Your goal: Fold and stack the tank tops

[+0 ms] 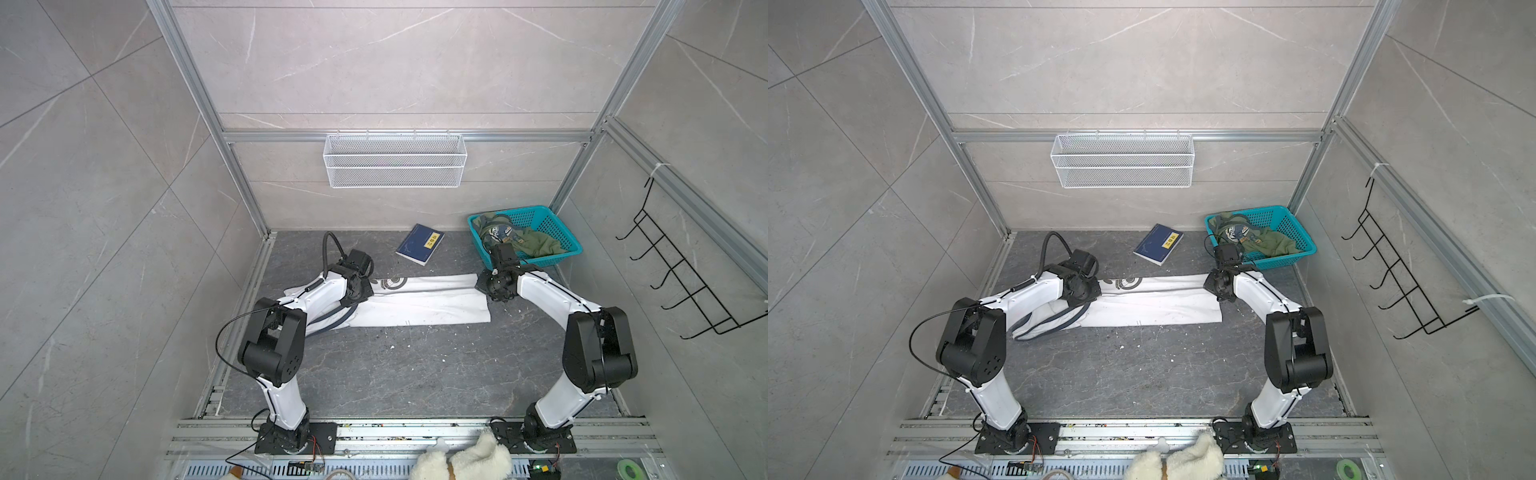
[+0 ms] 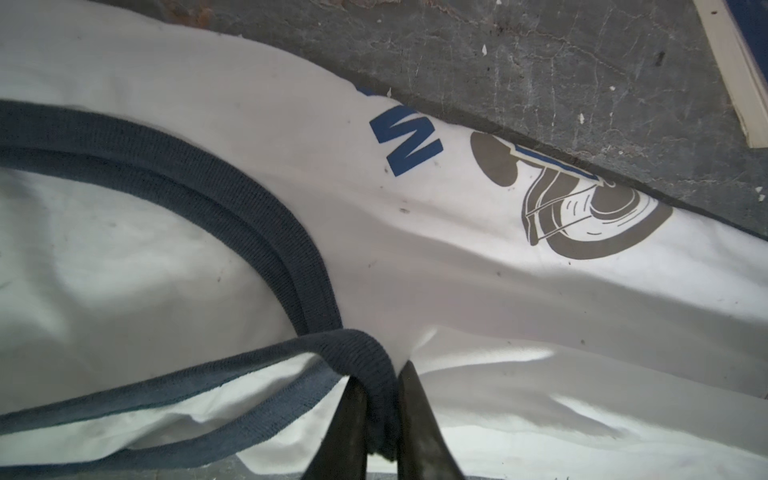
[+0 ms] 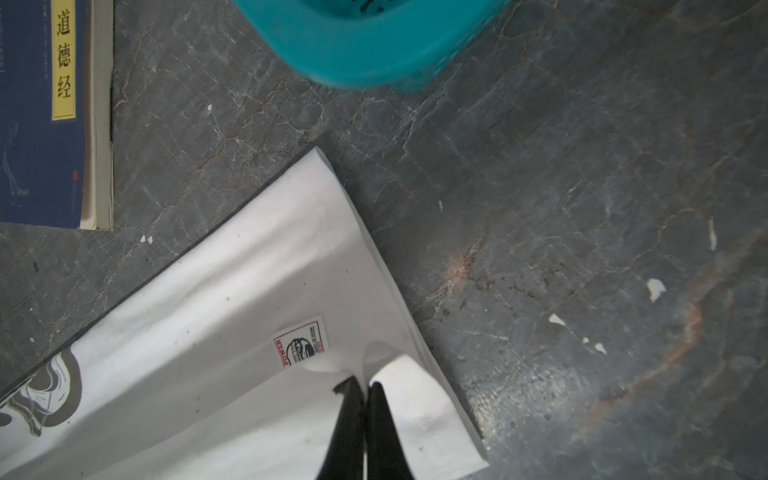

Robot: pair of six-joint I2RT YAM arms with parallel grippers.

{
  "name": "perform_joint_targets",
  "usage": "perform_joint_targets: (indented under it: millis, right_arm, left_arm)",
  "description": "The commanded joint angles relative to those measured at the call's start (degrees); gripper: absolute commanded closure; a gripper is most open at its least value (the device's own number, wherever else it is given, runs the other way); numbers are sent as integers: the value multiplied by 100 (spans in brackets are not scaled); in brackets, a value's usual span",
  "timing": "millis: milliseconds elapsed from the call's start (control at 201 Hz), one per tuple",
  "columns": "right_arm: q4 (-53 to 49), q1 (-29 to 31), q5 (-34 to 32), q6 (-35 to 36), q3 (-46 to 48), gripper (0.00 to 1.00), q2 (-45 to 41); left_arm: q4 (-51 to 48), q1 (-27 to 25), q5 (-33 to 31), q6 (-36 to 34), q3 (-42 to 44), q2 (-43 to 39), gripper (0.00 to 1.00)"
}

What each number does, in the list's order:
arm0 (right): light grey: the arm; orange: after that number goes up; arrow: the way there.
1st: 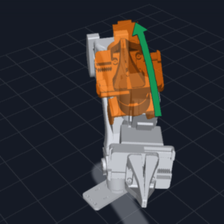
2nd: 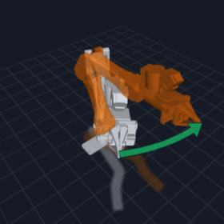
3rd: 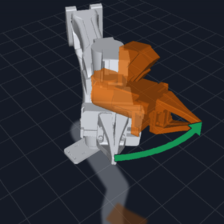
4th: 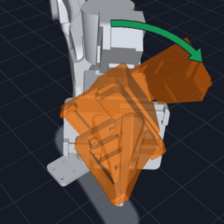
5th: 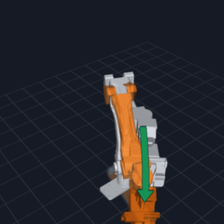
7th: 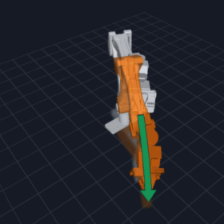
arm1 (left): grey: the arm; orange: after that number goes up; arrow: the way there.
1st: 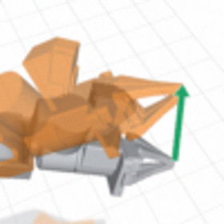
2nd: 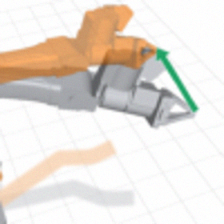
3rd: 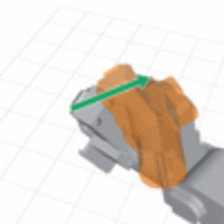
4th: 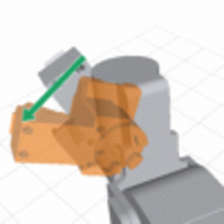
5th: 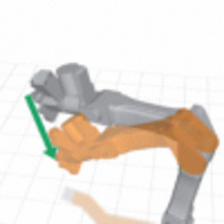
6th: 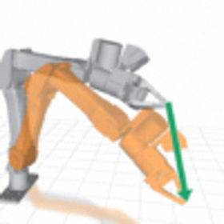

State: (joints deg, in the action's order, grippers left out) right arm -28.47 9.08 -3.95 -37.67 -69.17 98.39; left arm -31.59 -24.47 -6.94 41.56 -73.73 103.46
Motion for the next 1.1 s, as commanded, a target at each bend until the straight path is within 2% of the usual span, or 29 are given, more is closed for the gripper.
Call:
perform_joint_targets:
  millis: [0,418,438,468,503,577,622,702,896,1020,1095]
  right_arm:
    - [92,5,-181,42,-228,97,240]
    - [56,5,-202,27,-868,94,970]
    - [60,-2,-203,28,-886,92,988]
    - [58,0,-197,32,-921,85,1010]
    - [6,-2,-219,42,-974,74,1039]
    - [-106,4,-375,42,-969,60,975]
    - [-140,3,-454,40,-900,53,869]
    - [-142,29,-513,69,-713,45,588]
    - [-72,522,-584,345,-231,43,-105]
    - [40,1006,-336,434,-2,43,-273]
    - [143,1217,-218,431,147,43,-337]
  left_arm:
    - [-31,53,12,-183,-333,256,82]
    - [-54,248,-78,-147,-767,817,81]
    - [-57,246,-75,-140,-775,824,81]
    - [-91,255,-73,-140,-806,853,77]
    - [-169,254,-52,-161,-886,896,70]
    - [-334,258,-178,-217,-1003,898,52]
    - [-319,256,-181,-251,-1001,803,43]
    - [-367,261,-201,-295,-979,564,38]
    - [-481,154,-514,-455,-493,-429,33]
    - [-447,-131,-625,-407,150,-1150,33]
    - [-376,-149,-461,-234,706,-1594,33]
